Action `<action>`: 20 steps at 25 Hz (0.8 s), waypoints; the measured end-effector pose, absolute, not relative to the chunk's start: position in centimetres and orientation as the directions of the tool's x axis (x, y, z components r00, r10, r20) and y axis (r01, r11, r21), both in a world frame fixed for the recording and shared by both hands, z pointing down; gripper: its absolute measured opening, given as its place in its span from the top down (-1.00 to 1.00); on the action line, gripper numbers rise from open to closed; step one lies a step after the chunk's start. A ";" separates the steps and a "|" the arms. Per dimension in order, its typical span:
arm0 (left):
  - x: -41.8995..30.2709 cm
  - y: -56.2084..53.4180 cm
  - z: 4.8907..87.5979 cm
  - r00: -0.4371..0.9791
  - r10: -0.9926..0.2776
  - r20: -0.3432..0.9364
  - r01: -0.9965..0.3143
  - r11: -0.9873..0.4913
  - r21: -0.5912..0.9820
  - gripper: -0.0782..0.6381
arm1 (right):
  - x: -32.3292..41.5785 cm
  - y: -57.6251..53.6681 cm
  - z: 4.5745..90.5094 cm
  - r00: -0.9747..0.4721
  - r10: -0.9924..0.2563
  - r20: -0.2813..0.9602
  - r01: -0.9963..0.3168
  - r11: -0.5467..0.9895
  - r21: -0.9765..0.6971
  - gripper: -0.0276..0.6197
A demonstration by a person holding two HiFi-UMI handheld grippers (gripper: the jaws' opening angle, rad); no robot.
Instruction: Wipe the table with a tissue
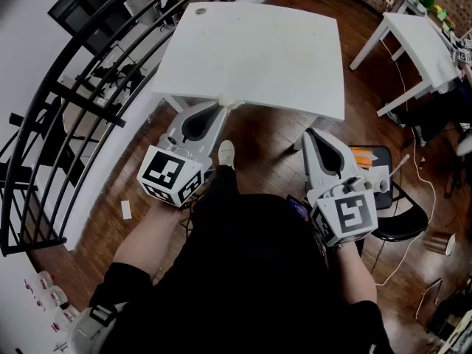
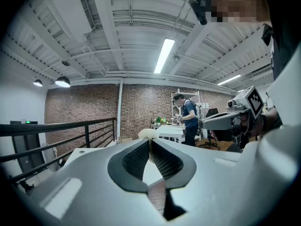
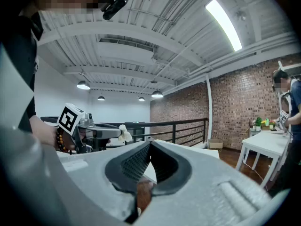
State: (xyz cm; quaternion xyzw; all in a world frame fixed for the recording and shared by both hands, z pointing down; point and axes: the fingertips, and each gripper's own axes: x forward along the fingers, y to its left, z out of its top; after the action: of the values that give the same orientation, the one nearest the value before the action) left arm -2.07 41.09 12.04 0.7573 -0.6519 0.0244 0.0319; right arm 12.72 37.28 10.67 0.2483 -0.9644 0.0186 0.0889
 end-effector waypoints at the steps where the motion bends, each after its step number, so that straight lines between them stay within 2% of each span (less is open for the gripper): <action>1: -2.5 40.6 12.1 0.146 -0.986 0.077 -0.989 -0.145 0.016 0.69 | 12.4 36.8 10.7 -0.863 -0.473 0.176 -0.478 0.878 0.015 0.95; 6: -5.5 37.9 12.6 0.131 -0.988 0.080 -0.991 -0.129 0.024 0.69 | 9.5 34.7 10.7 -0.885 -0.437 0.162 -0.436 0.899 0.043 0.95; 20: -19.5 26.8 16.8 0.091 -0.974 0.206 -0.994 -0.078 0.072 0.69 | -2.0 24.3 13.9 -0.867 -0.407 0.288 -0.434 0.900 -0.033 0.95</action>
State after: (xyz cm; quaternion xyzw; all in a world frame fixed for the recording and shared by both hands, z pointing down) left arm -19.52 26.84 16.84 0.7323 -0.6721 0.0518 0.0966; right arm -2.02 24.29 13.86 0.2179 -0.9649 0.0483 0.1385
